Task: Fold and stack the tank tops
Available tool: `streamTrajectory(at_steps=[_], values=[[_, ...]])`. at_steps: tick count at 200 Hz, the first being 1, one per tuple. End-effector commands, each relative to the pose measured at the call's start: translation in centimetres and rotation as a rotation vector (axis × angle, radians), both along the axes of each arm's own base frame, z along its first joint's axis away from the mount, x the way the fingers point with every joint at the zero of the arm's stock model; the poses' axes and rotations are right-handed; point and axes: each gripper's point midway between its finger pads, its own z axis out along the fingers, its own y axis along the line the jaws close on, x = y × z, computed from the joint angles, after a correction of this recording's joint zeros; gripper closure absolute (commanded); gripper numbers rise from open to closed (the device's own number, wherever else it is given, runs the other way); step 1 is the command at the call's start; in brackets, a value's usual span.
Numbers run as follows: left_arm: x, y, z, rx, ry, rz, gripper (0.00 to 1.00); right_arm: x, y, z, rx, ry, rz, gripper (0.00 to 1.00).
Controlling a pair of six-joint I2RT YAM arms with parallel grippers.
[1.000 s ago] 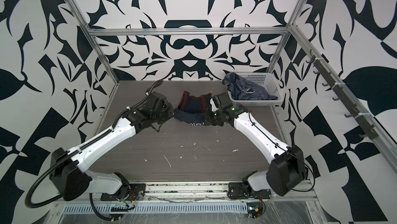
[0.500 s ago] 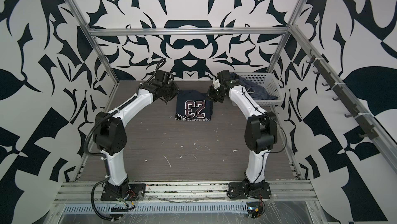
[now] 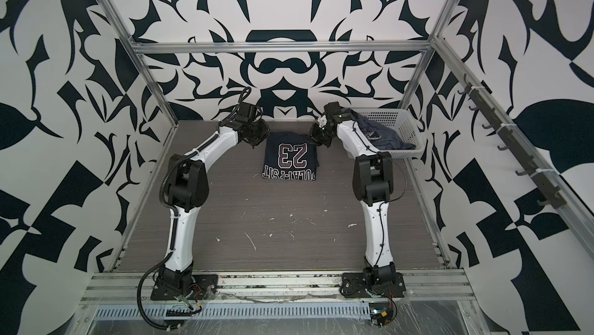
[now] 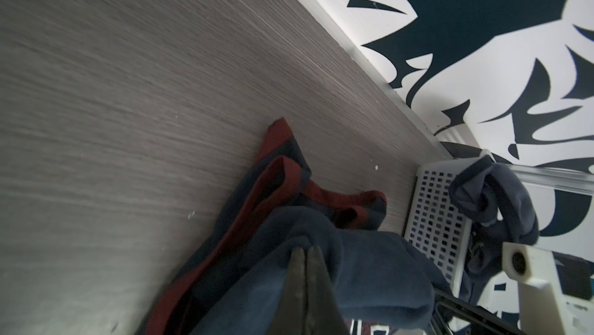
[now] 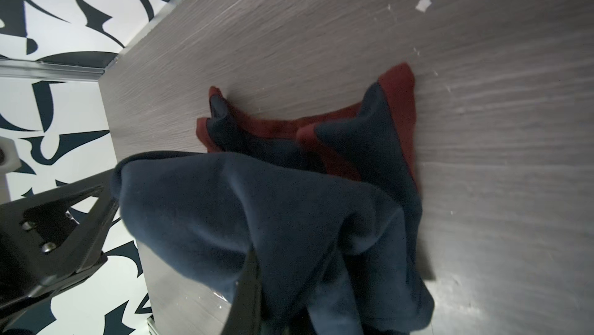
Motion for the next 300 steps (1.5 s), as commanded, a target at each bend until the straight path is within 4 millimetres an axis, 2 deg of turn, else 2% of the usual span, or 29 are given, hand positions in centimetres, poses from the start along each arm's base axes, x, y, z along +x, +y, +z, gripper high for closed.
streamTrajectory(at_steps=[1, 13, 17, 27, 38, 46, 67, 80, 91, 133, 177, 204, 225, 230, 234, 264, 285, 300], values=[[2.3, 0.2, -0.3, -0.038, -0.028, -0.003, 0.97, 1.3, -0.3, 2.1, 0.011, -0.049, -0.003, 0.88], [3.1, -0.3, -0.5, -0.055, -0.028, -0.017, 0.83, 1.8, -0.6, 1.9, 0.002, -0.057, -0.012, 0.71], [3.3, -0.3, -0.5, -0.057, -0.030, -0.023, 0.79, 1.9, -0.7, 2.0, -0.002, -0.062, -0.015, 0.61], [3.7, -0.4, -0.2, -0.058, -0.035, -0.039, 0.68, 2.2, -1.2, 2.4, -0.022, -0.075, -0.023, 0.42], [4.0, -0.3, 0.4, -0.046, -0.043, -0.053, 0.56, 2.2, -1.7, 3.2, -0.051, -0.097, -0.028, 0.32], [3.9, 0.0, 1.0, -0.029, -0.050, -0.067, 0.49, 2.2, -2.2, 3.9, -0.079, -0.120, -0.029, 0.29], [3.1, 1.5, 1.9, 0.061, -0.073, -0.078, 0.37, 1.4, -3.1, 4.7, -0.130, -0.155, -0.032, 0.28], [2.5, 2.1, 2.1, 0.097, -0.087, -0.091, 0.33, 0.7, -3.3, 4.0, -0.145, -0.162, -0.026, 0.28], [2.1, 2.1, 1.9, 0.107, -0.092, -0.113, 0.33, 0.5, -3.4, 3.3, -0.149, -0.169, -0.021, 0.31], [1.8, 0.8, -1.3, 0.110, -0.069, -0.171, 0.35, 1.3, -2.2, 0.6, -0.166, -0.168, 0.023, 0.36], [3.5, -0.5, -4.0, 0.106, -0.076, -0.192, 0.32, 3.4, -2.1, -1.6, -0.204, -0.160, 0.015, 0.38], [4.6, -1.5, -5.7, 0.098, -0.085, -0.207, 0.33, 4.6, -2.2, -2.8, -0.225, -0.158, 0.002, 0.49], [5.2, -2.4, -6.9, 0.089, -0.092, -0.217, 0.37, 5.3, -3.3, -3.5, -0.275, -0.136, -0.048, 0.58], [5.3, -2.6, -7.1, 0.088, -0.094, -0.218, 0.37, 5.3, -3.5, -3.4, -0.284, -0.134, -0.061, 0.58], [5.3, -2.7, -7.2, 0.087, -0.094, -0.217, 0.38, 5.2, -3.7, -4.8, -0.298, -0.108, -0.065, 0.58], [5.6, -2.8, -8.4, 0.076, -0.073, -0.188, 0.39, 4.8, -3.9, -6.7, -0.303, -0.047, -0.084, 0.53], [5.3, -2.4, -8.5, 0.087, -0.063, -0.175, 0.43, 4.0, -2.4, -7.3, -0.281, -0.035, -0.049, 0.52], [5.0, -1.2, -8.4, 0.113, -0.056, -0.141, 0.47, 3.3, -0.7, -7.3, -0.259, -0.041, -0.022, 0.51]])
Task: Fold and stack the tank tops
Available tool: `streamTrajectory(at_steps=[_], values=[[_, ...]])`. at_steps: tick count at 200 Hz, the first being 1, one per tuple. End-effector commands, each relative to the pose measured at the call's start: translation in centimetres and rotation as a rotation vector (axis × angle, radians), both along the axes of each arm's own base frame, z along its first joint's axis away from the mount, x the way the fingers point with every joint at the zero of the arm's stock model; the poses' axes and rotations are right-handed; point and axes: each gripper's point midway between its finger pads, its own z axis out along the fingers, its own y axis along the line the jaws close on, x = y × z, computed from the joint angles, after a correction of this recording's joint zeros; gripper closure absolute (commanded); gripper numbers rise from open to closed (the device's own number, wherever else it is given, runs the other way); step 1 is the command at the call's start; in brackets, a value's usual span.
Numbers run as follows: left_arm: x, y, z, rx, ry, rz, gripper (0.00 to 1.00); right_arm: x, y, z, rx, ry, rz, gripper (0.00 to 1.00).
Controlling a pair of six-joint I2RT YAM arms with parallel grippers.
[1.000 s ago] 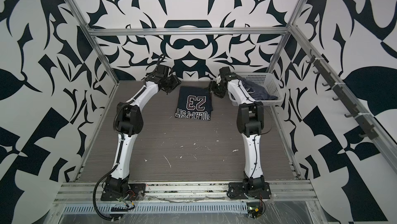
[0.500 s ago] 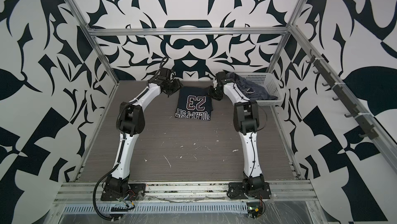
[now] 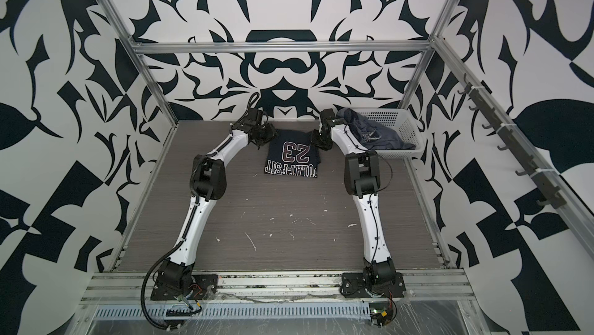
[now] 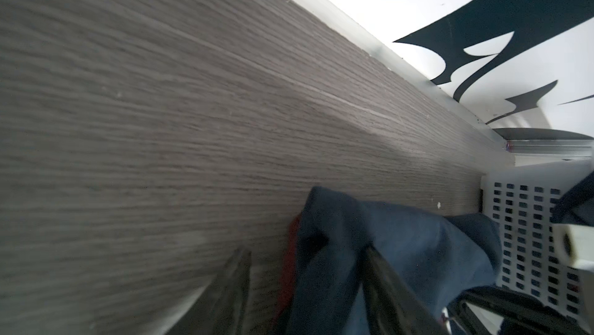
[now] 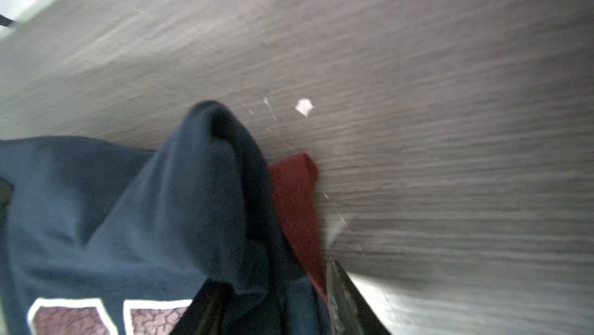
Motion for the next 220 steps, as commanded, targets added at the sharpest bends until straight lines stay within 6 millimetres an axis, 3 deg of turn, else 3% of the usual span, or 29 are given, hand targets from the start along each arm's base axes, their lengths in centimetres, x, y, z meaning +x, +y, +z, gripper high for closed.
streamTrajectory(at_steps=[1, 27, 31, 60, 100, 117, 138, 150, 155, 160, 182, 220], values=[[-0.5, 1.1, 0.0, 0.027, 0.012, 0.042, 0.47, -1.0, 2.1, 1.4, 0.019, -0.009, 0.020, 0.51], [-0.5, 4.0, 1.1, 0.028, 0.021, 0.096, 0.51, -2.4, 5.5, 0.7, 0.064, 0.002, 0.037, 0.53], [-0.4, 4.5, 1.3, 0.028, 0.018, 0.100, 0.51, -2.4, 6.2, 2.0, 0.076, -0.023, 0.041, 0.53], [-0.6, 8.7, 2.8, 0.076, 0.008, 0.112, 0.51, -3.9, 11.5, 2.1, 0.121, -0.027, 0.072, 0.54], [-2.2, 16.6, 4.6, 0.155, 0.040, 0.187, 0.48, -4.5, 18.4, 3.2, 0.201, -0.052, 0.120, 0.50], [-3.5, 20.5, 6.2, 0.203, 0.067, 0.255, 0.40, -4.0, 19.1, 4.8, 0.229, -0.063, 0.125, 0.43], [-5.3, 23.1, 9.3, 0.329, 0.075, 0.281, 0.28, -4.1, 18.5, 7.4, 0.204, -0.093, 0.147, 0.31], [-6.5, 23.0, 11.1, 0.363, 0.076, 0.273, 0.24, -4.8, 17.8, 9.2, 0.188, -0.108, 0.164, 0.24], [-7.2, 22.8, 11.5, 0.378, 0.082, 0.268, 0.22, -5.1, 17.4, 8.9, 0.173, -0.098, 0.169, 0.22], [-7.9, 22.4, 12.0, 0.397, 0.084, 0.263, 0.21, -5.6, 17.0, 10.7, 0.171, -0.121, 0.176, 0.20], [-10.7, 19.4, 13.5, 0.492, 0.065, 0.206, 0.13, -7.8, 14.5, 13.1, 0.135, -0.146, 0.189, 0.15], [-14.8, 11.7, 11.6, 0.569, 0.076, 0.060, 0.09, -14.5, 9.4, 14.4, 0.049, -0.156, 0.197, 0.15]])
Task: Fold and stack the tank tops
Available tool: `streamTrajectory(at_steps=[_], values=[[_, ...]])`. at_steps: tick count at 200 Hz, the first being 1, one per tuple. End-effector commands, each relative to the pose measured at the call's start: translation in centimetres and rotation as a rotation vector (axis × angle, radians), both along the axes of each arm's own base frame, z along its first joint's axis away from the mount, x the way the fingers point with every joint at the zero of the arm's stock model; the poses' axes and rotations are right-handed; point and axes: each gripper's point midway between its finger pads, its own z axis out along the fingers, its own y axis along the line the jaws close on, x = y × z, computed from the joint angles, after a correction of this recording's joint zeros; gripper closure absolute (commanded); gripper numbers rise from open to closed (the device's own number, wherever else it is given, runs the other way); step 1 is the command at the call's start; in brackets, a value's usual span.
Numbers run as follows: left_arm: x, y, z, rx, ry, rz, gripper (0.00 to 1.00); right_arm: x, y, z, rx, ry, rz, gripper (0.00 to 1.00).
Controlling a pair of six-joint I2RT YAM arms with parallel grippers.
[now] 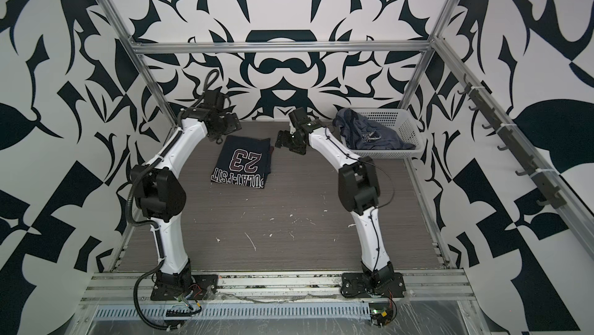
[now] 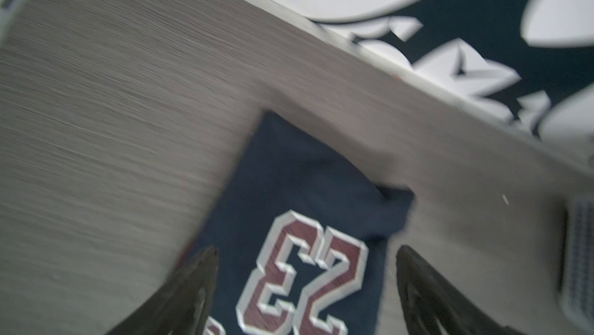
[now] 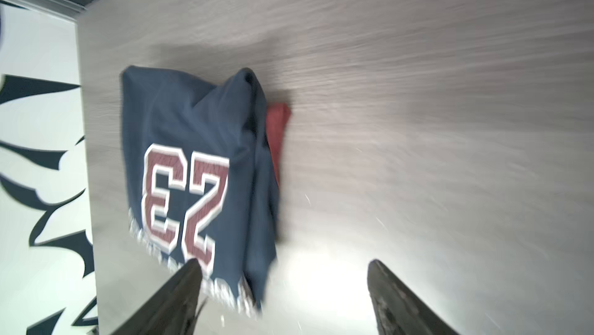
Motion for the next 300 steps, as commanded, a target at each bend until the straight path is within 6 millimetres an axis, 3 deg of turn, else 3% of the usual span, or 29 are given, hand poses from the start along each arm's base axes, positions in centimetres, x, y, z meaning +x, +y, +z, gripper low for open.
streamTrajectory(at_steps=[1, 38, 69, 88, 130, 165, 201, 227, 300], values=[[-4.1, -2.9, -3.8, 0.135, 0.136, -0.070, 0.10, -3.7, -2.4, 2.6, -0.058, -0.078, 0.030, 0.15], [-5.8, -8.5, -7.8, 0.280, 0.215, -0.174, 0.09, -10.6, -9.1, 2.3, -0.171, -0.111, -0.028, 0.15], [-5.9, -9.7, -12.0, 0.434, 0.300, -0.205, 0.11, -15.3, -13.6, 2.3, -0.218, -0.150, -0.083, 0.15], [-5.8, -9.3, -14.3, 0.486, 0.343, -0.200, 0.14, -17.2, -14.9, 2.2, -0.220, -0.167, -0.105, 0.15], [-5.8, -8.2, -16.5, 0.557, 0.377, -0.220, 0.32, -19.1, -15.2, 1.9, -0.177, -0.164, -0.116, 0.15], [-6.0, -5.5, -17.6, 0.605, 0.412, -0.231, 0.45, -19.3, -15.4, 1.2, -0.182, -0.149, -0.124, 0.15], [-5.6, -0.5, -18.3, 0.653, 0.454, -0.260, 0.55, -19.5, -15.9, 1.4, -0.192, -0.163, -0.143, 0.15], [-3.8, 3.7, -18.2, 0.629, 0.454, -0.244, 0.57, -19.5, -16.0, 1.6, -0.194, -0.166, -0.150, 0.15], [1.7, 11.4, -19.3, 0.620, 0.470, -0.244, 0.58, -20.3, -17.8, 3.4, -0.258, -0.203, -0.175, 0.15]])
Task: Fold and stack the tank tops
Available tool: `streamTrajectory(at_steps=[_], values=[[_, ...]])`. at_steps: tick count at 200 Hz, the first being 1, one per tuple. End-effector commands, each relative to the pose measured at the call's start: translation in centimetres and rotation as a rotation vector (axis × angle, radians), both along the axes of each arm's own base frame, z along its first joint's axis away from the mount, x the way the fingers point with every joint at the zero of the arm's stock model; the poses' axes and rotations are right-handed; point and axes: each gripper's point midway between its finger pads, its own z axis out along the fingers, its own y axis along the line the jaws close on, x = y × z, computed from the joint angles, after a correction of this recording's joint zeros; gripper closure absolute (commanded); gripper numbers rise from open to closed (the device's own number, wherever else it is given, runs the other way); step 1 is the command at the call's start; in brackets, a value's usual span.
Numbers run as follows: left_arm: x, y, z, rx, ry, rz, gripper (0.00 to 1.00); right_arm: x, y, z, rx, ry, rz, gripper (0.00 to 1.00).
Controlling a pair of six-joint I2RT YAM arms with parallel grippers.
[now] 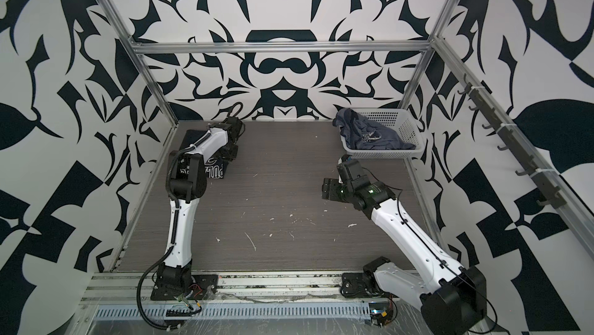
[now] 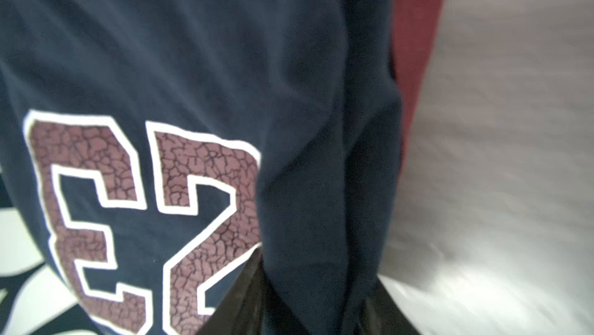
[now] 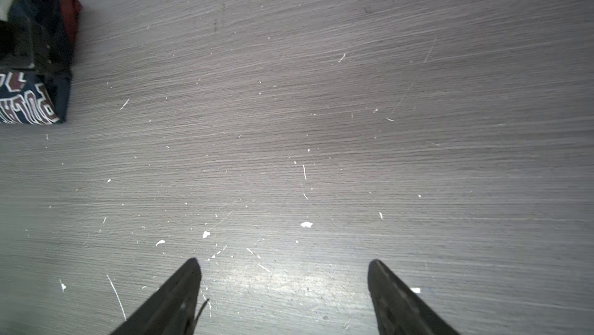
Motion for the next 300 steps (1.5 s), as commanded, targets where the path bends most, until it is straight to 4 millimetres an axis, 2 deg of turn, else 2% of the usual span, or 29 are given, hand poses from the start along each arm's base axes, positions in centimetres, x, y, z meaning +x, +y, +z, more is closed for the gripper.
streamTrajectory(at_steps=[1, 23, 45, 58, 69, 80, 101, 117, 130, 136, 140, 158, 179, 197, 237, 242, 279, 300], values=[[0.2, 1.7, -2.1, 0.014, 0.078, -0.043, 0.58, -0.1, -1.2, 2.3, -0.041, -0.057, -0.027, 0.15], [0.9, 3.5, -1.2, 0.019, 0.057, -0.013, 0.57, 0.0, -2.3, 3.0, -0.080, -0.076, -0.051, 0.15], [1.2, 3.2, 1.7, -0.007, 0.003, 0.009, 0.54, 1.0, -3.0, 3.5, -0.105, -0.074, -0.071, 0.15], [1.0, 2.6, 4.2, -0.029, -0.051, 0.043, 0.41, 2.2, -3.8, 4.0, -0.119, -0.071, -0.097, 0.14], [0.6, 2.0, 6.5, -0.055, -0.101, 0.070, 0.30, 3.6, -4.6, 4.7, -0.123, -0.071, -0.125, 0.14], [-0.3, 1.2, 8.8, -0.096, -0.153, 0.102, 0.24, 5.4, -5.4, 5.6, -0.118, -0.083, -0.149, 0.15], [-2.5, -0.5, 12.7, -0.223, -0.256, 0.151, 0.20, 9.4, -7.1, 7.5, -0.144, -0.128, -0.199, 0.15], [-4.7, -1.8, 14.7, -0.348, -0.340, 0.165, 0.17, 12.8, -8.7, 7.7, -0.159, -0.123, -0.253, 0.15], [-6.3, -2.8, 16.1, -0.465, -0.420, 0.164, 0.16, 15.7, -9.9, 7.0, -0.163, -0.102, -0.287, 0.15], [-7.2, -3.0, 16.2, -0.502, -0.445, 0.169, 0.16, 16.9, -10.3, 6.8, -0.167, -0.096, -0.301, 0.15], [-7.8, -3.2, 16.4, -0.531, -0.461, 0.171, 0.11, 17.7, -10.7, 6.3, -0.169, -0.083, -0.311, 0.15], [-10.2, -3.8, 16.7, -0.644, -0.528, 0.172, 0.09, 21.1, -11.5, 4.9, -0.149, -0.057, -0.334, 0.14], [-12.6, -4.1, 16.0, -0.711, -0.557, 0.166, 0.08, 24.6, -12.0, 2.9, -0.129, -0.027, -0.335, 0.14], [-13.9, -4.3, 15.2, -0.742, -0.554, 0.152, 0.07, 26.9, -12.1, 1.3, -0.127, -0.003, -0.314, 0.14], [-15.5, -4.5, 13.6, -0.771, -0.537, 0.143, 0.05, 29.4, -14.0, -2.5, -0.159, 0.057, -0.346, 0.14], [-15.8, -4.5, 14.6, -0.785, -0.564, 0.133, 0.05, 29.6, -14.1, -3.0, -0.159, 0.062, -0.345, 0.15], [-16.4, -4.8, 14.7, -0.825, -0.597, 0.126, 0.03, 31.2, -14.5, -5.7, -0.158, 0.099, -0.324, 0.15], [-16.4, -4.7, 14.7, -0.827, -0.598, 0.136, 0.03, 31.8, -14.9, -6.6, -0.156, 0.111, -0.329, 0.20]])
